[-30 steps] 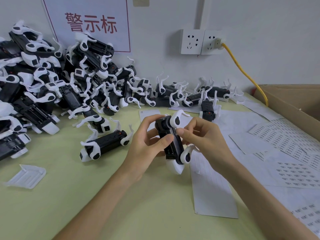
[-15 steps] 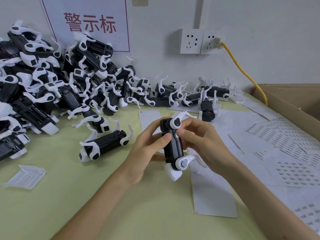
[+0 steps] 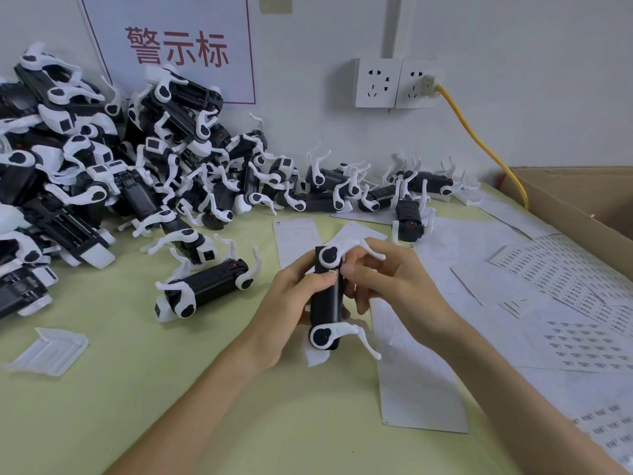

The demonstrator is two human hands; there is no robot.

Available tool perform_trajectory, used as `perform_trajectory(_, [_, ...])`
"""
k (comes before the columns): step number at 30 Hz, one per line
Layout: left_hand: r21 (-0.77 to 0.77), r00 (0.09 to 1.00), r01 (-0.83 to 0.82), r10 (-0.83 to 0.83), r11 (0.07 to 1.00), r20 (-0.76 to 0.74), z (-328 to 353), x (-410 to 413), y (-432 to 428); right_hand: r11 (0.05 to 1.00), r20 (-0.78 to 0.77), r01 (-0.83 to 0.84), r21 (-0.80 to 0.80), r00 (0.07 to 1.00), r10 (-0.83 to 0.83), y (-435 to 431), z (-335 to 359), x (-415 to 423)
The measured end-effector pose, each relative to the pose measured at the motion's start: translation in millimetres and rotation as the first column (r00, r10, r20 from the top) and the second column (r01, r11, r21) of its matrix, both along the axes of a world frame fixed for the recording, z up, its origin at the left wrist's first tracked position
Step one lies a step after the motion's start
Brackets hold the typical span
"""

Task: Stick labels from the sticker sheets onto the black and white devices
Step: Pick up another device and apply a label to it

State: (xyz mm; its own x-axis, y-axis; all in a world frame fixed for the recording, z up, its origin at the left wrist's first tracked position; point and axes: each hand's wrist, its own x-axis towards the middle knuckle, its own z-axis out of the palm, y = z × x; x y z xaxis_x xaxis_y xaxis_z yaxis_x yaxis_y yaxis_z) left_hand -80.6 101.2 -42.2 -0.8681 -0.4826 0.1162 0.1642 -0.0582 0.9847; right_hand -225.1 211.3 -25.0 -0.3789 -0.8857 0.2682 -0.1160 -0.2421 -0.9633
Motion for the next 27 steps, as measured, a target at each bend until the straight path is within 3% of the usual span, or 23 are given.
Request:
perform_trajectory(3, [0.077,1.000,0.027,-0.027,0.997,-0.004,-1,-1,-1,1.000,-0.028,0.017,-0.003,0.999,-0.017,-1,-3,-1])
perform_trajectory(7, [0.020,1.000,0.003,-0.003,1.000,0.016,-3,-4,-1,0.999,-0.039,0.039,-0.030,0.998,-0.040,-1,-3,-1])
perform_trajectory(15, [0.143,0.997,-0.064,0.057,0.988,0.051,-1,-2,-5,0.997,0.082,0.031,-0.068,0.996,-0.025,2,3,-7])
perform_trajectory(23, [0.213,0.988,0.120,-0.138,0.970,0.071,6,3,-8,0.971,0.158,0.231,-0.064,0.963,-0.219,4,5,-23])
perform_trajectory(27, [0.293,0.968,0.221,-0.245,0.930,0.049,7,6,-7,0.990,0.093,0.141,0.016,0.986,-0.142,4,4,-27])
